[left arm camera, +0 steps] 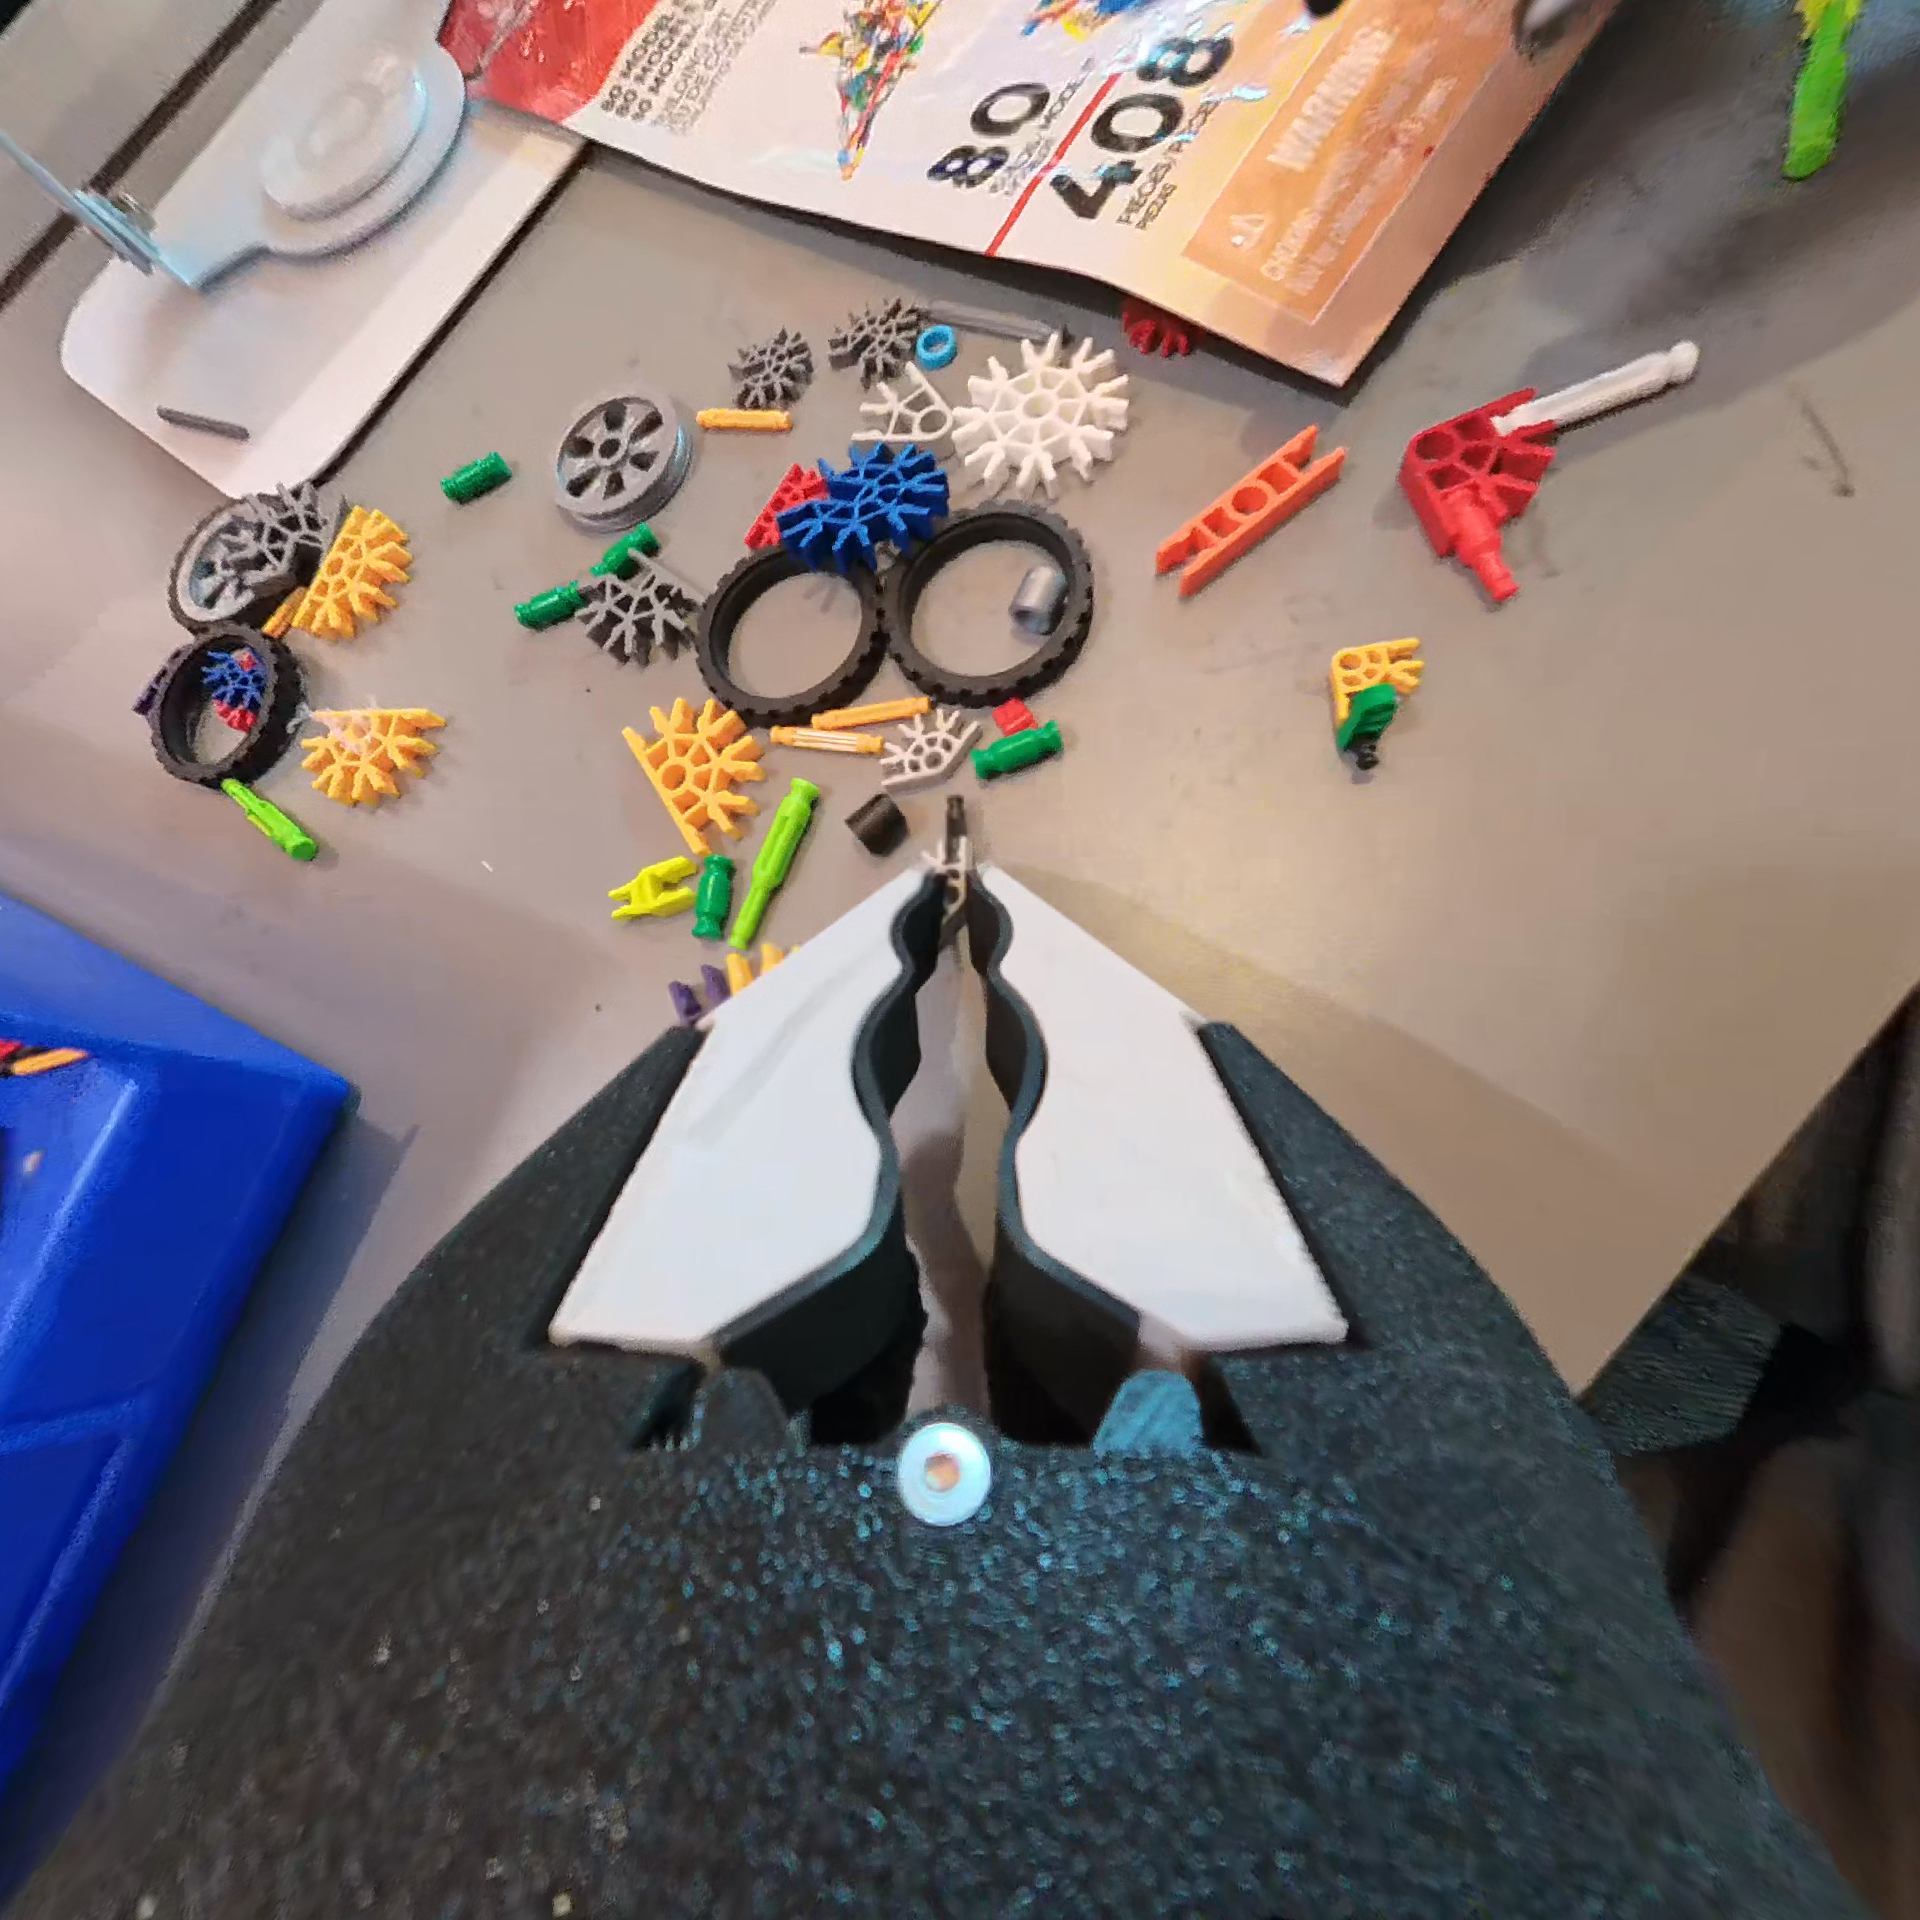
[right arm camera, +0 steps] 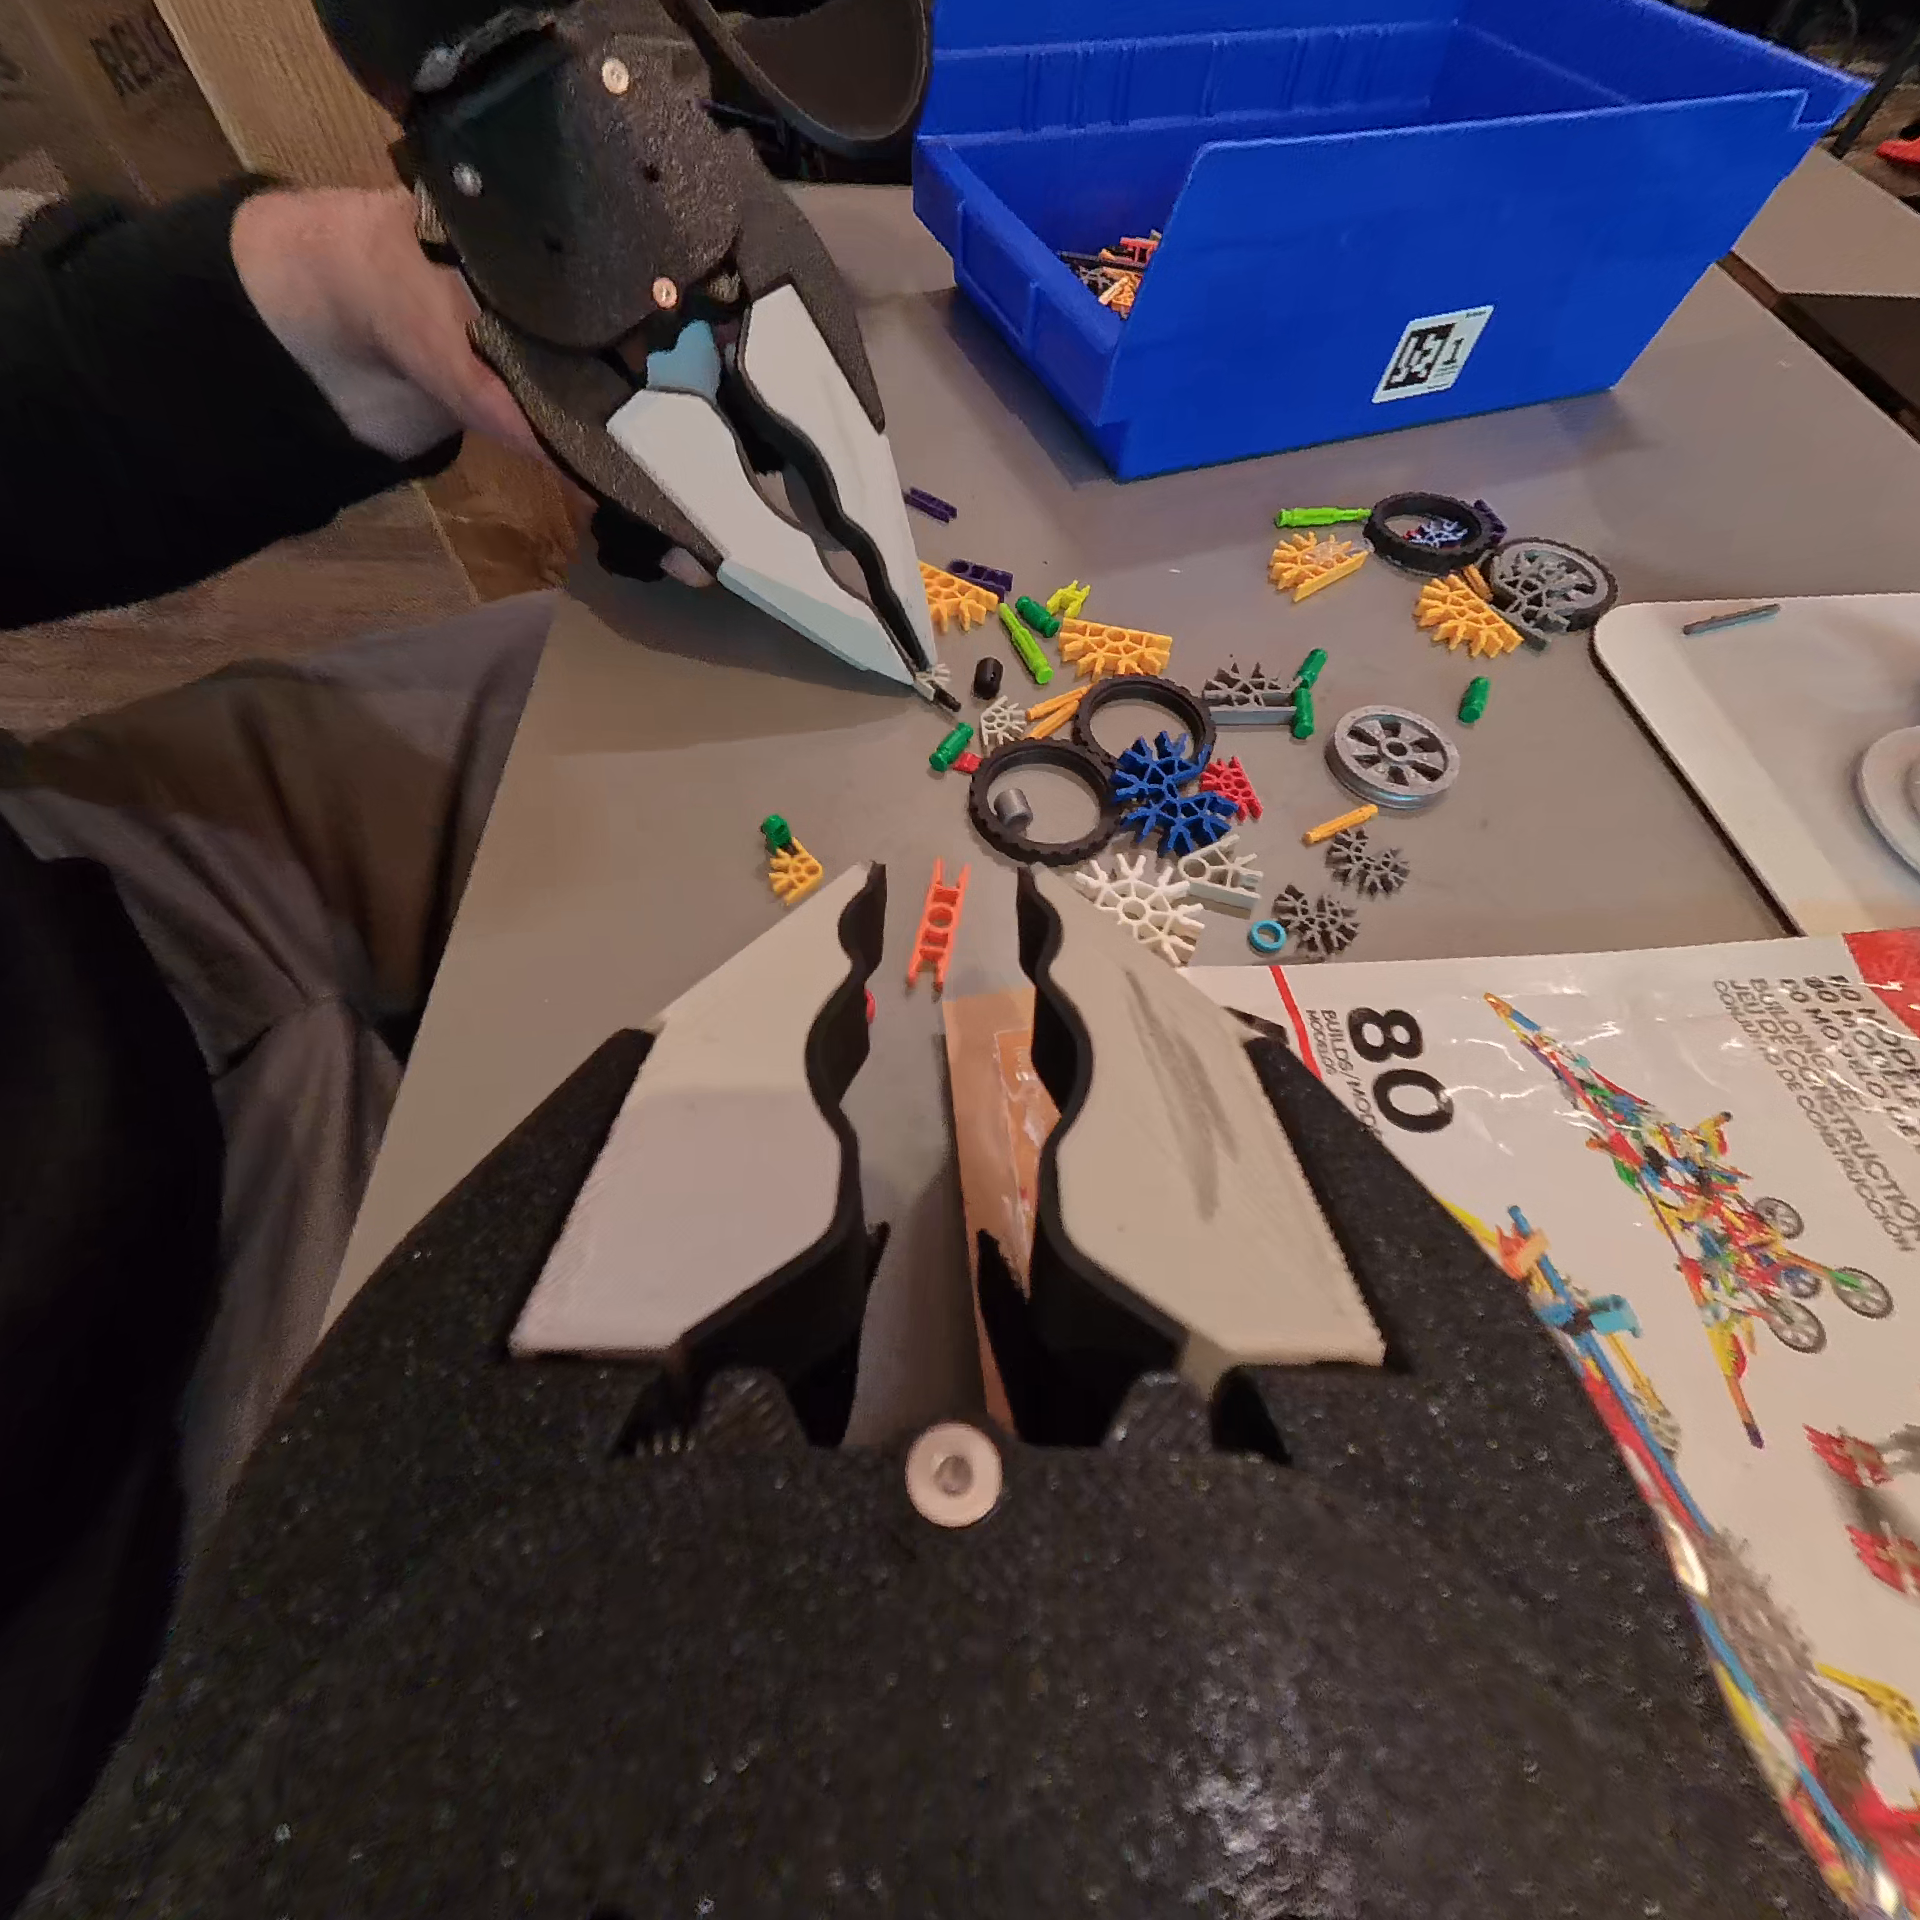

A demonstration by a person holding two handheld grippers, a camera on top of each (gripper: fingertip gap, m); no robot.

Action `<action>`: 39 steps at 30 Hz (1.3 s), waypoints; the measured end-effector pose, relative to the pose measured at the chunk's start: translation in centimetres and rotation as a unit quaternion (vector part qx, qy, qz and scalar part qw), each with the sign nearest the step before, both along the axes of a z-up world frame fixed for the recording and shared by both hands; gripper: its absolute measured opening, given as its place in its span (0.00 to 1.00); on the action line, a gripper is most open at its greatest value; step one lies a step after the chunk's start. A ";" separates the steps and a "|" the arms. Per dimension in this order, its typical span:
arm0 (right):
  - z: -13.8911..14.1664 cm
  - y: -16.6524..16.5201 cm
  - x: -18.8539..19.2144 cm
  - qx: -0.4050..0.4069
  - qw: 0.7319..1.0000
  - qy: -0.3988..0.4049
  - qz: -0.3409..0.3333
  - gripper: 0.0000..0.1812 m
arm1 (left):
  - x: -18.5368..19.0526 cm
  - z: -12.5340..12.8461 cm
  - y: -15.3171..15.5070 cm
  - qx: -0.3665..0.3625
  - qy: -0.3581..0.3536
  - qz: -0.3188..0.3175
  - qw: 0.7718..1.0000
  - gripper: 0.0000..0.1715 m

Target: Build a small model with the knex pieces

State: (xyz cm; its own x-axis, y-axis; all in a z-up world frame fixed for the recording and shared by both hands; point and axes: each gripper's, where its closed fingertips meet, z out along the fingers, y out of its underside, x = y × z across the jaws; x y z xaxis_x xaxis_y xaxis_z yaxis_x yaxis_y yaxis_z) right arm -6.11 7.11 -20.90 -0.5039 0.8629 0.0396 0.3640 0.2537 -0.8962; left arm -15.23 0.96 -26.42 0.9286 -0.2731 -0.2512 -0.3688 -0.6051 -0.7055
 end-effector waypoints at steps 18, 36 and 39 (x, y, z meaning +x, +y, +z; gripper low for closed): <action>-2.7 -6.2 -3.6 0.059 0.989 -0.097 0.090 0.14 | 1.0 0.5 -2.2 -0.002 -0.010 -0.007 1.000 0.13; -2.6 -5.9 -5.0 -0.014 0.991 -0.107 0.084 0.14 | 2.0 -0.1 -1.8 0.008 0.042 -0.026 0.999 0.00; -2.9 -5.9 -5.0 -0.006 0.990 -0.111 0.086 0.14 | 2.1 0.0 -2.0 0.012 0.042 -0.027 0.999 0.00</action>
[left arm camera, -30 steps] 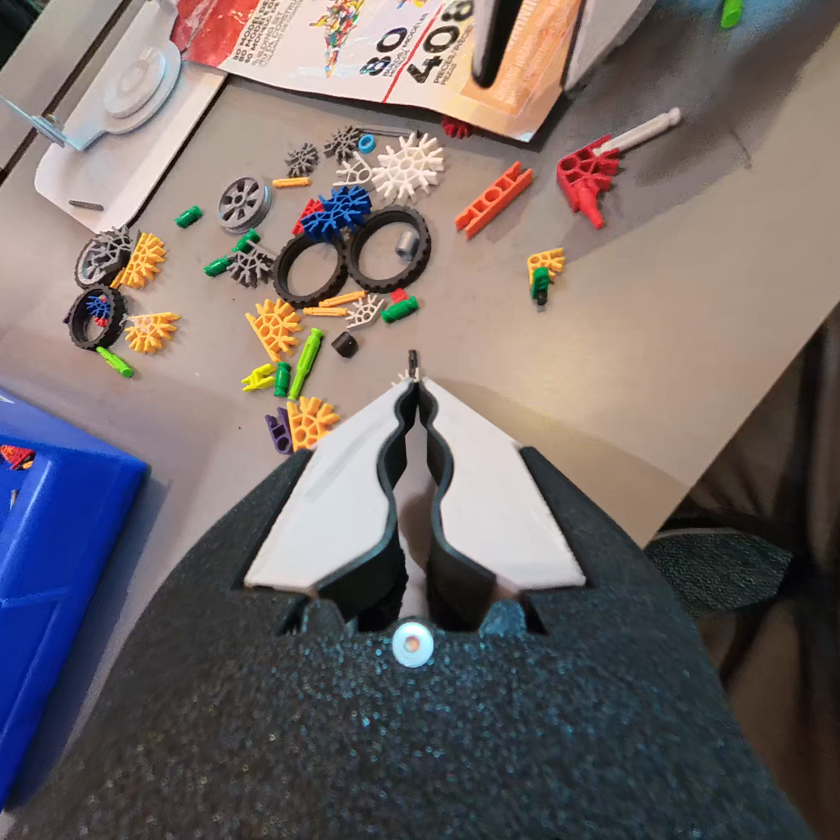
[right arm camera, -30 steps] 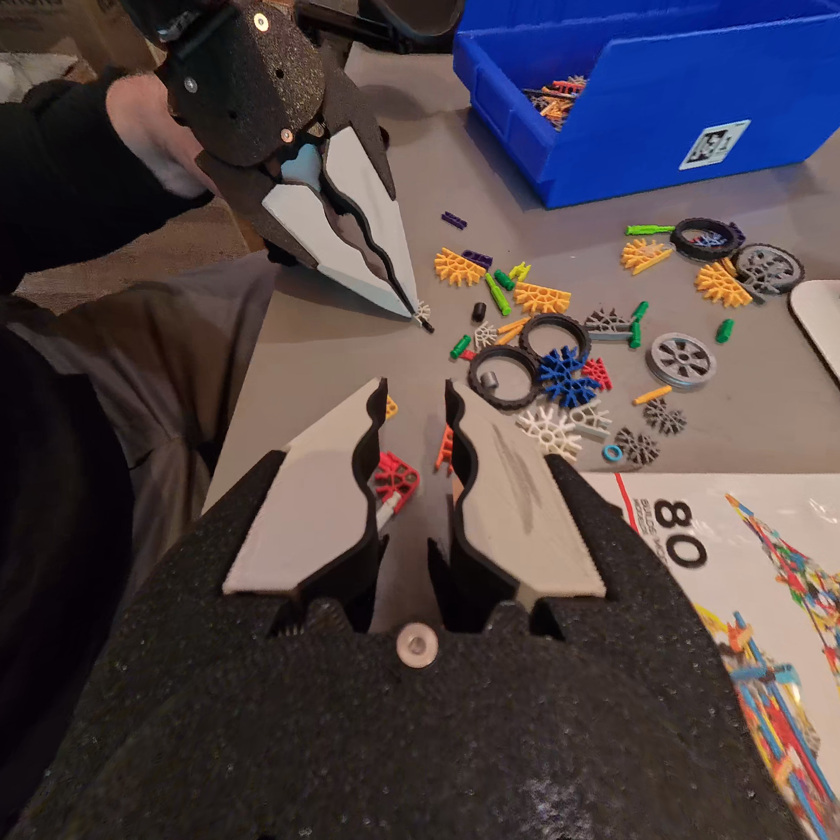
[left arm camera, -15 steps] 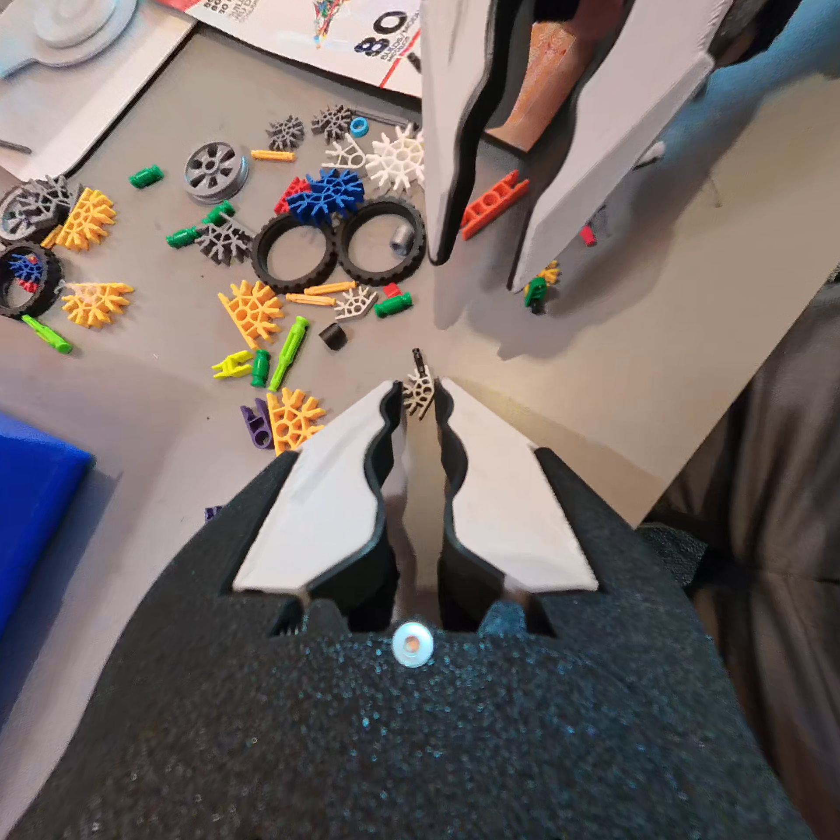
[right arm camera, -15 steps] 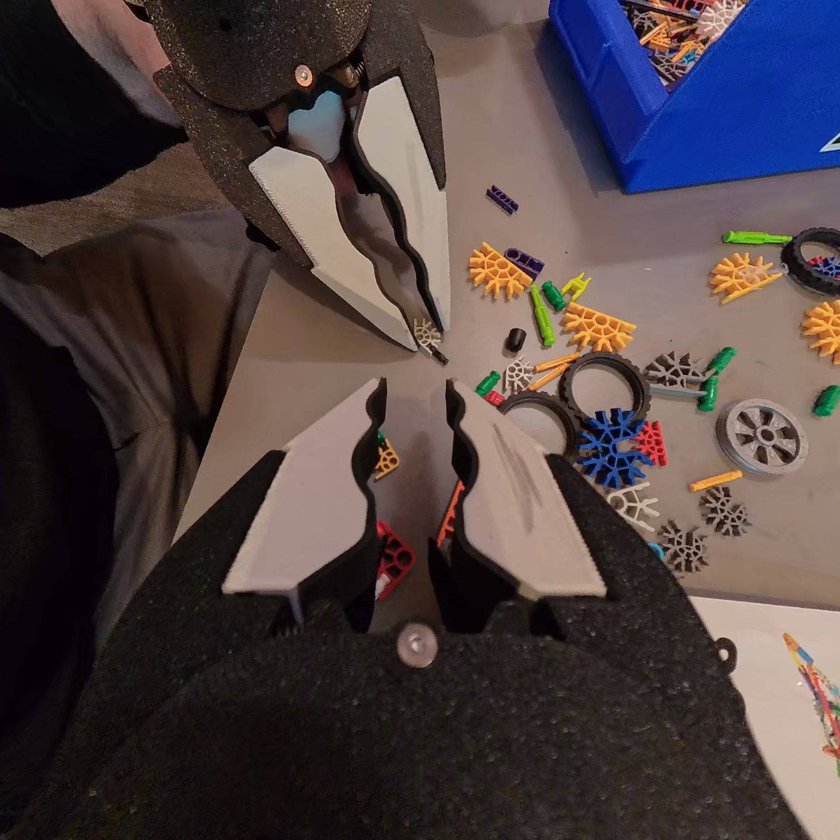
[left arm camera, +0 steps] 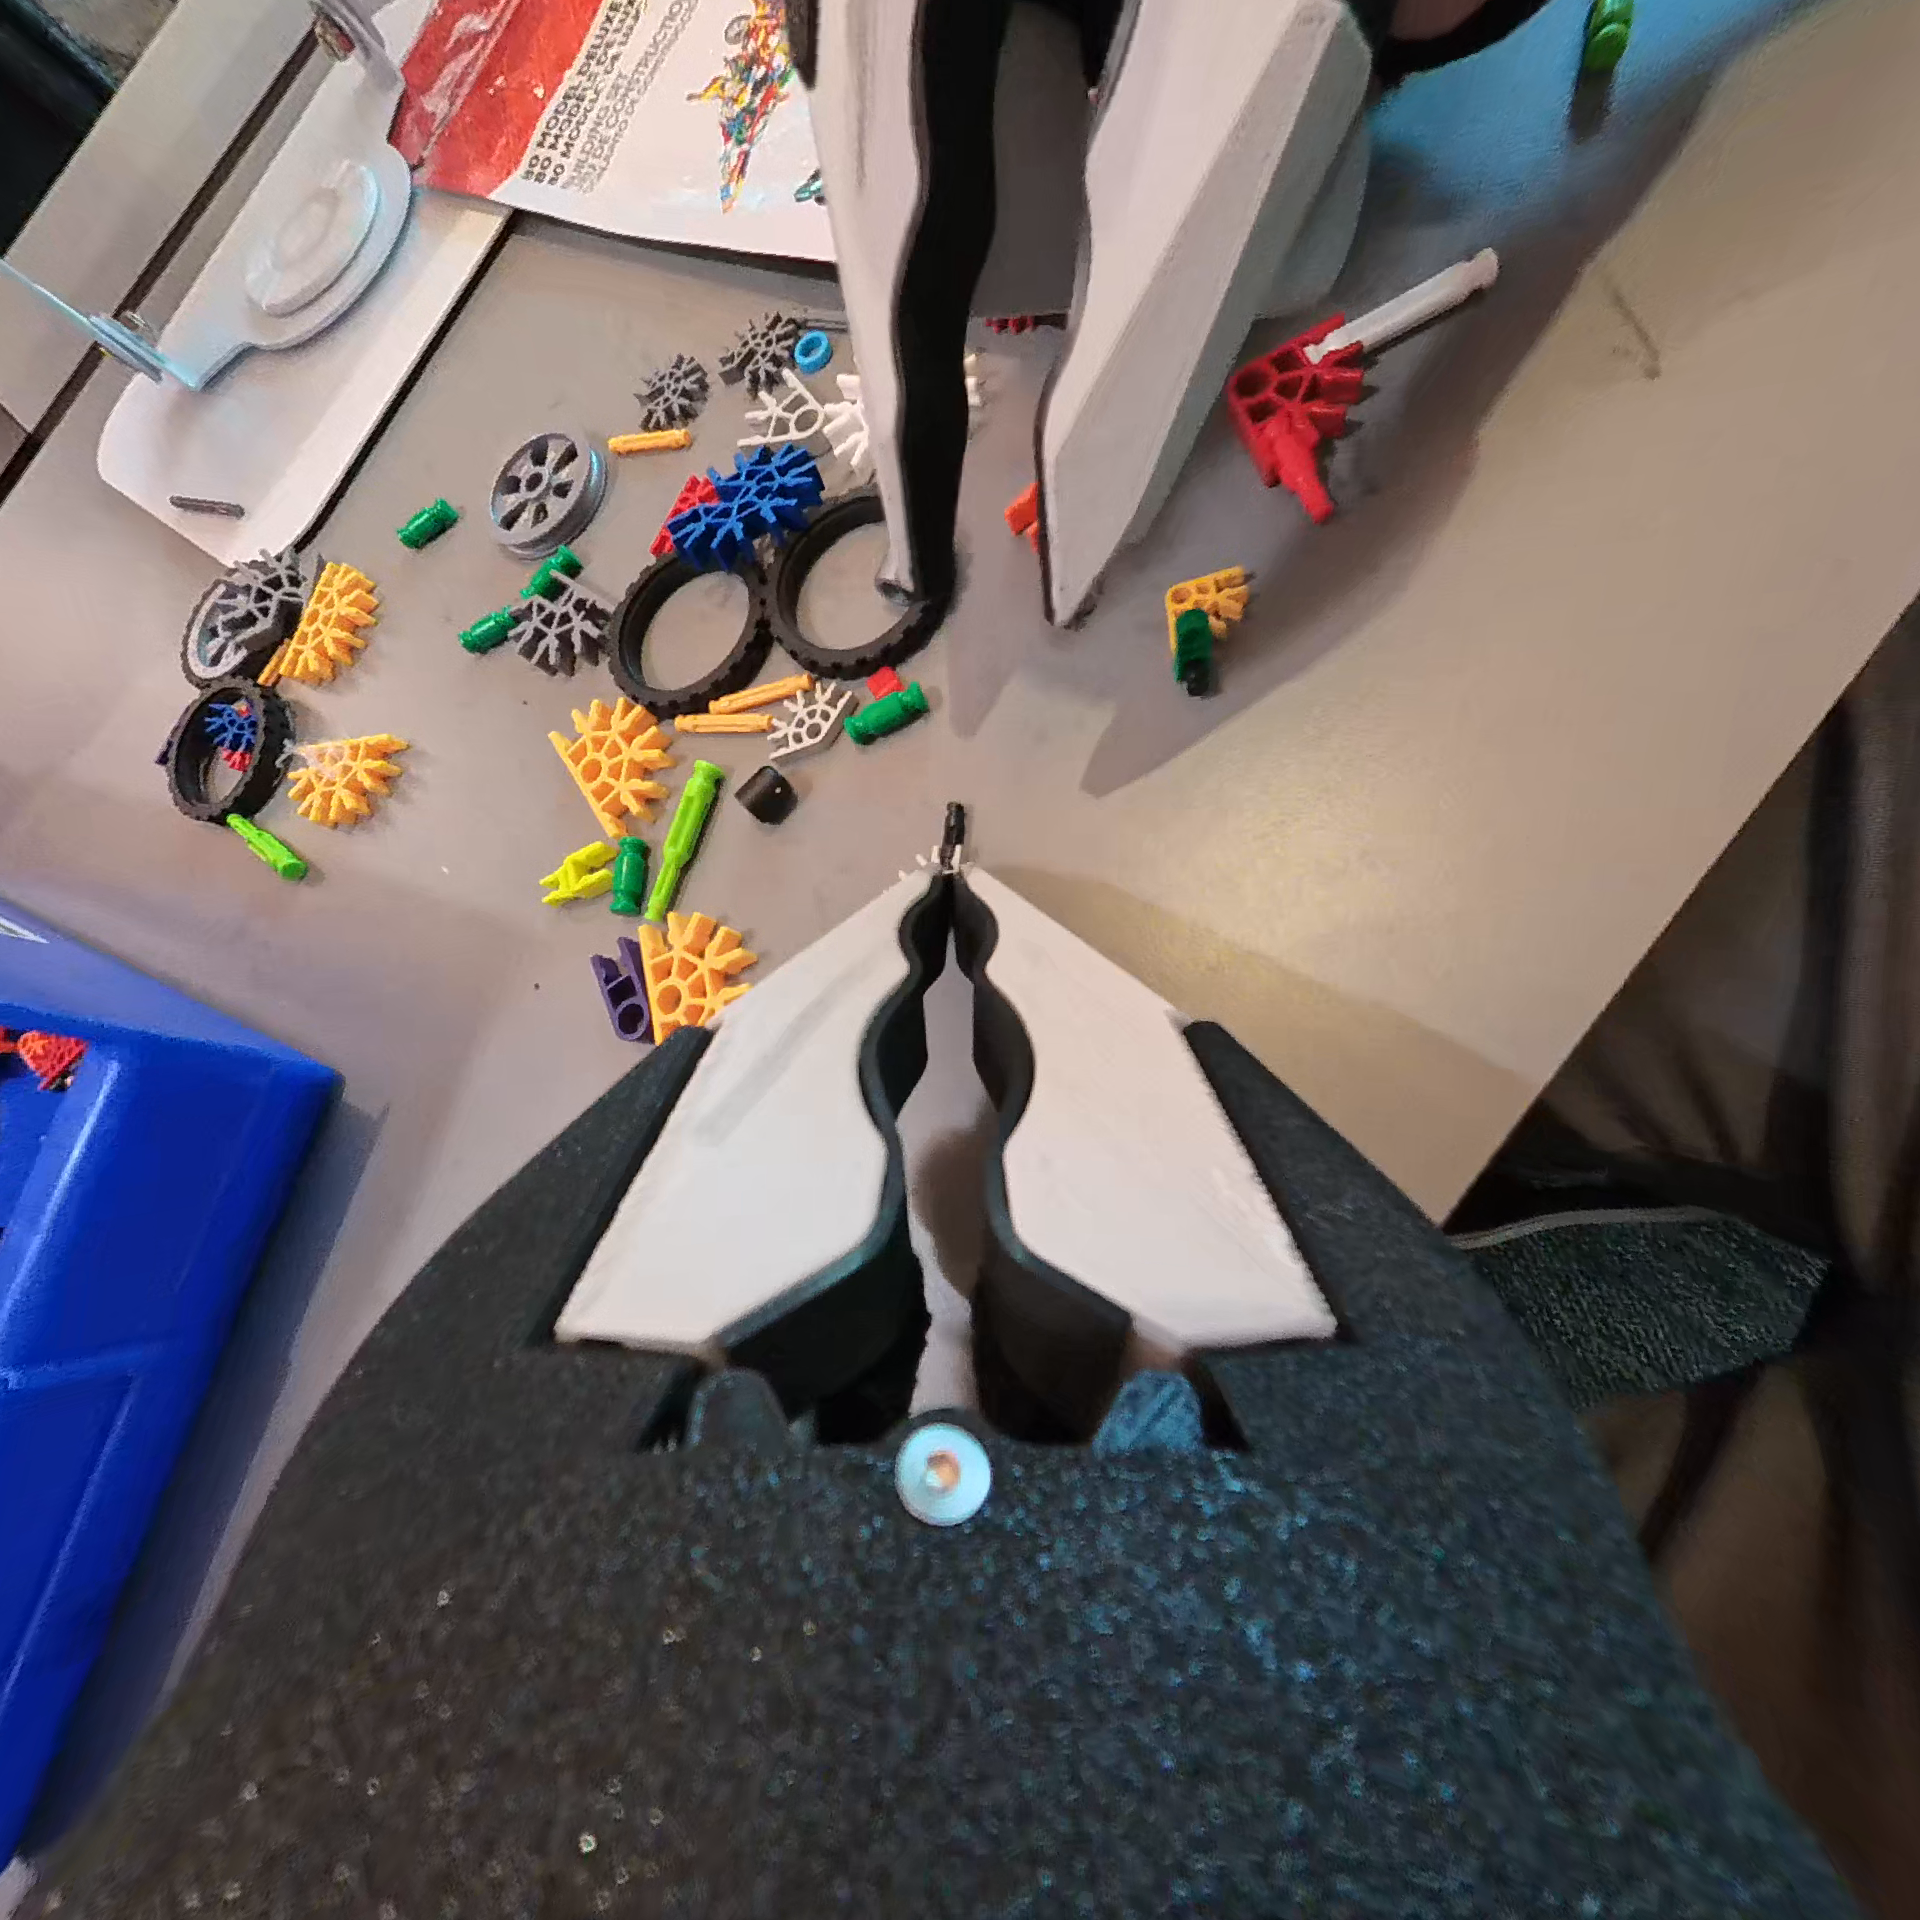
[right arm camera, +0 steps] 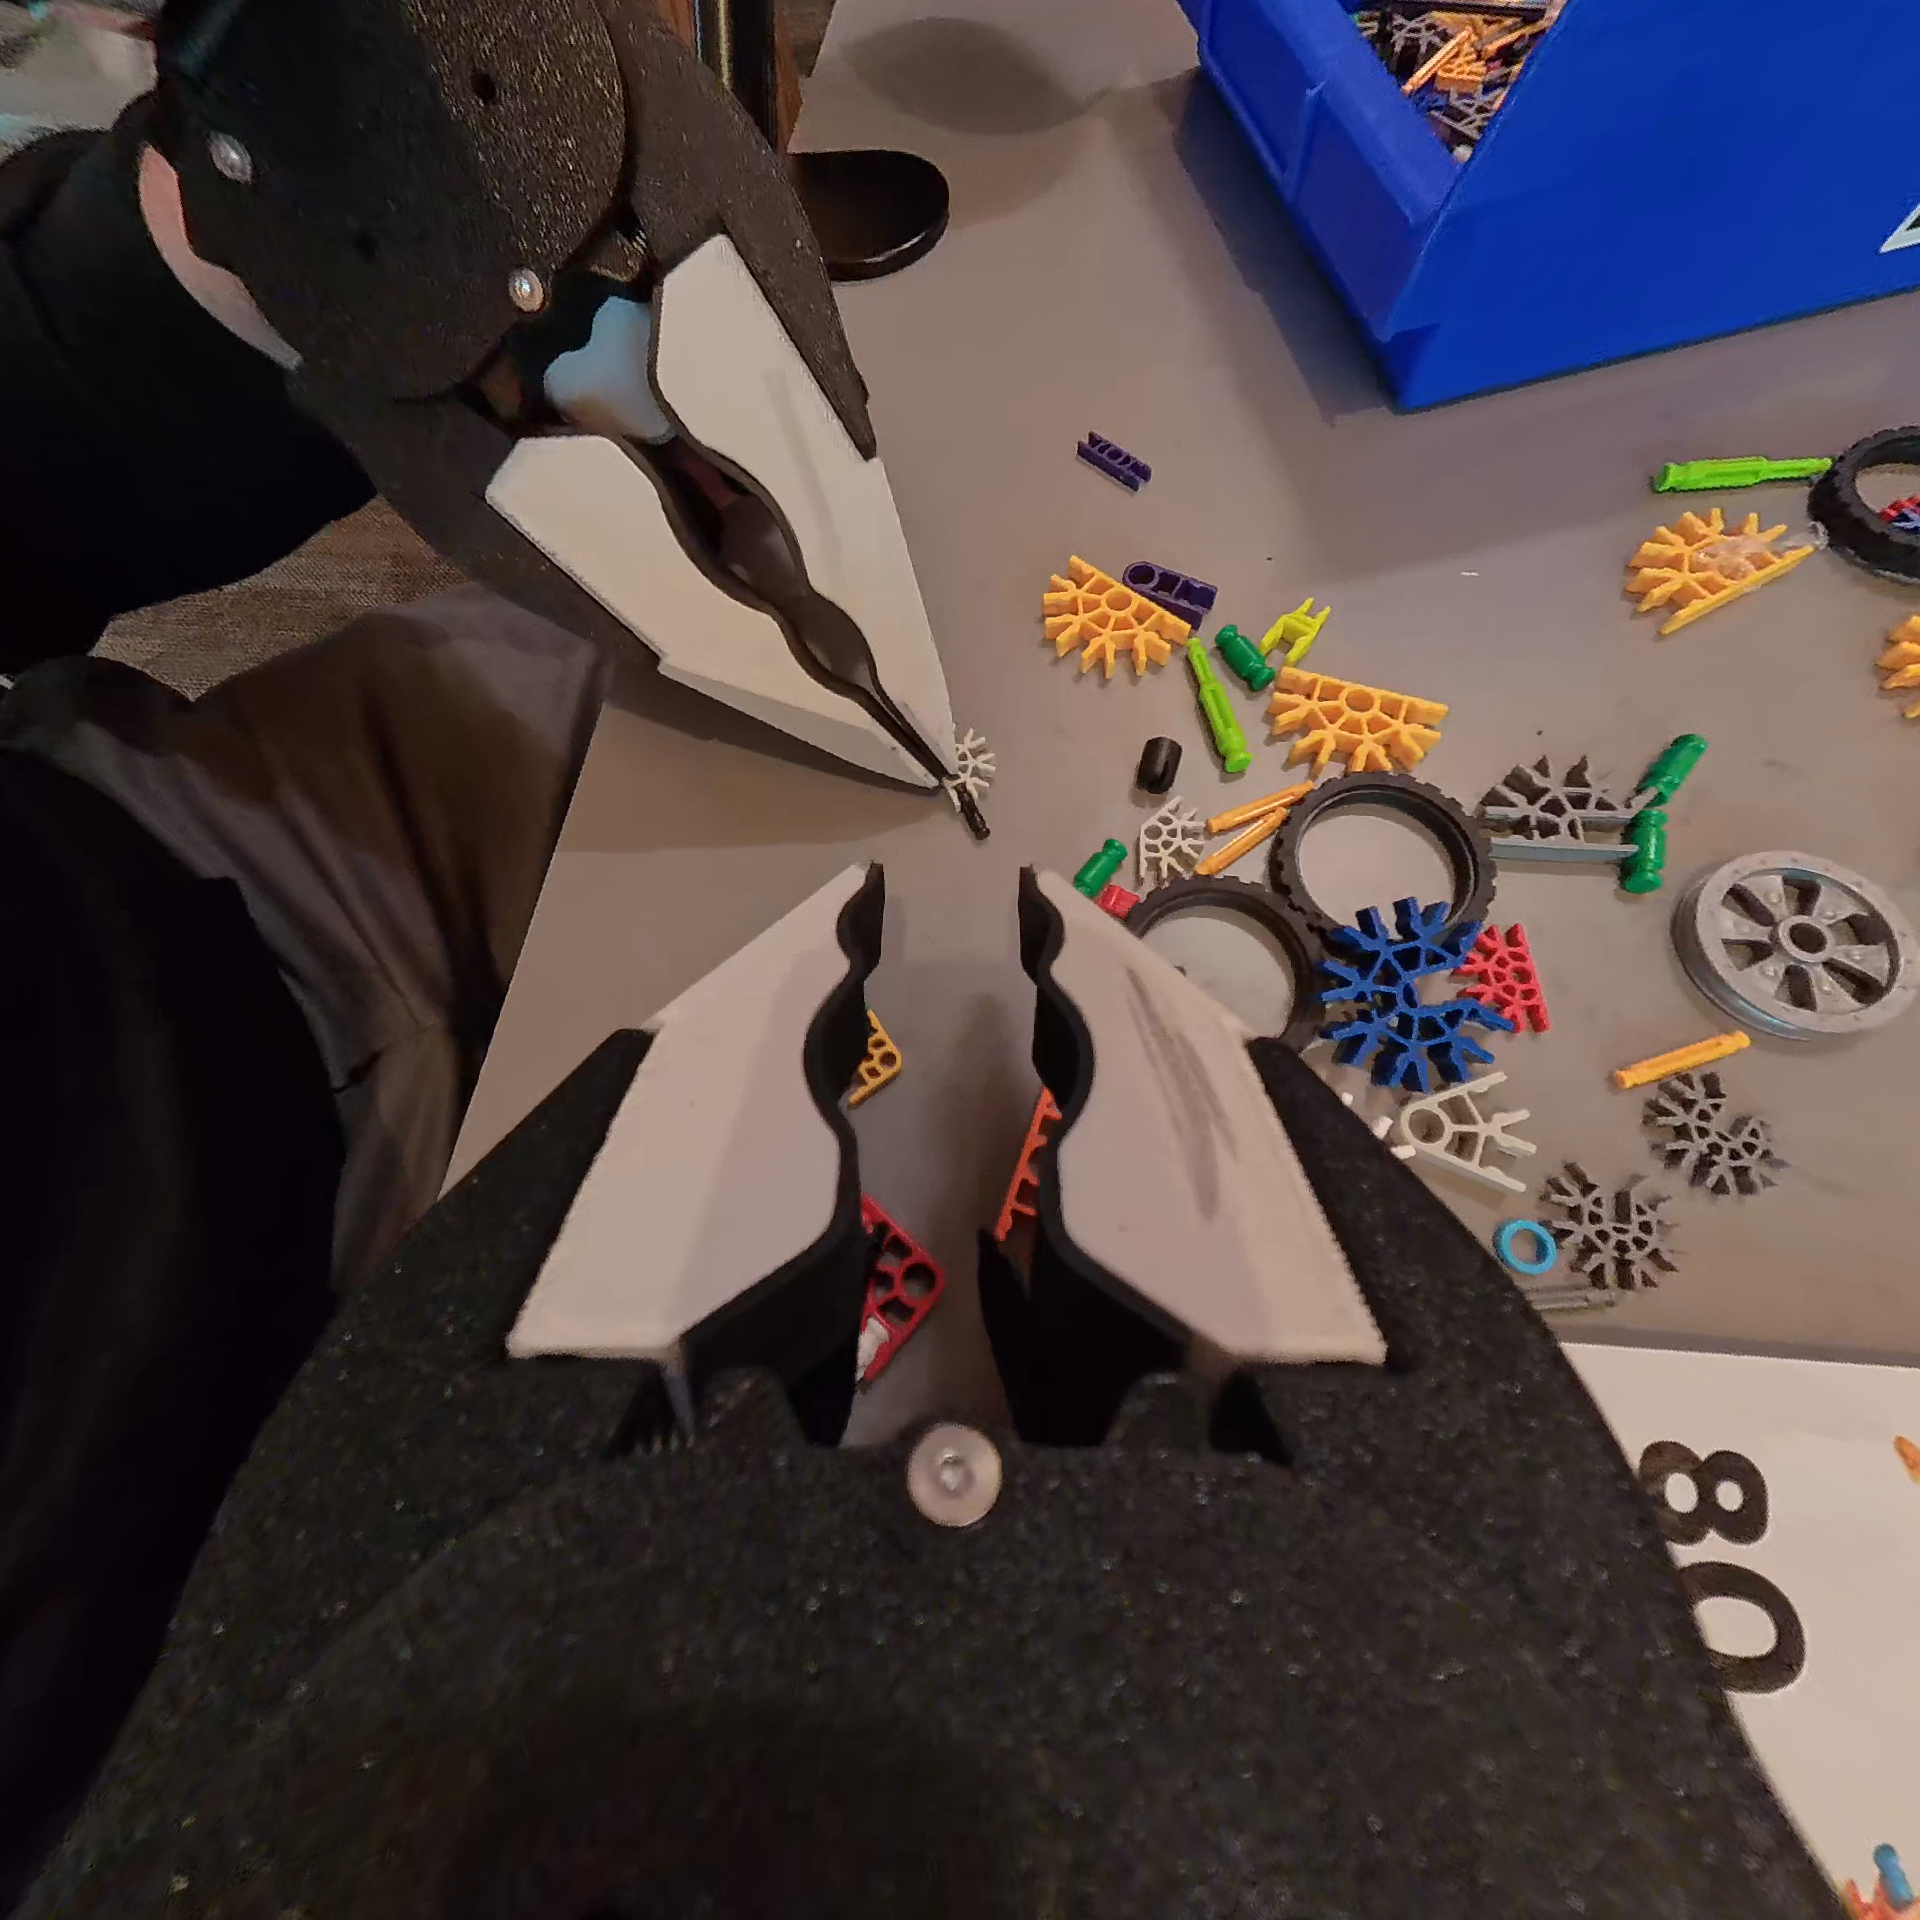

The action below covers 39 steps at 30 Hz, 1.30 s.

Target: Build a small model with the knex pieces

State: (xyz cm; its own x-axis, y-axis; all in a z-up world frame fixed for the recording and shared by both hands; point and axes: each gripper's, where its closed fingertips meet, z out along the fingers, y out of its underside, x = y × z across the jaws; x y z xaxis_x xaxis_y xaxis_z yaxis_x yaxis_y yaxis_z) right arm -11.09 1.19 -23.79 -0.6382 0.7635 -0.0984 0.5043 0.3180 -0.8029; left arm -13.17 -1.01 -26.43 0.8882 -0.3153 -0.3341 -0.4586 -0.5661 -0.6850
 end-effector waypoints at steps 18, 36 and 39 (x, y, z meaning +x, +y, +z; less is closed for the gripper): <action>-2.7 -2.1 -1.0 0.246 0.962 0.068 0.097 0.10 | 0.4 1.4 -1.2 0.020 -0.083 0.003 0.996 0.00; -3.1 -2.1 -1.4 0.160 0.966 -0.050 0.199 0.01 | 1.3 -0.3 -1.0 -0.025 -0.048 -0.016 0.998 0.06; -3.0 -2.2 -1.2 0.177 0.961 -0.026 0.212 0.00 | 1.4 -0.2 -1.1 -0.016 -0.031 -0.023 0.999 0.06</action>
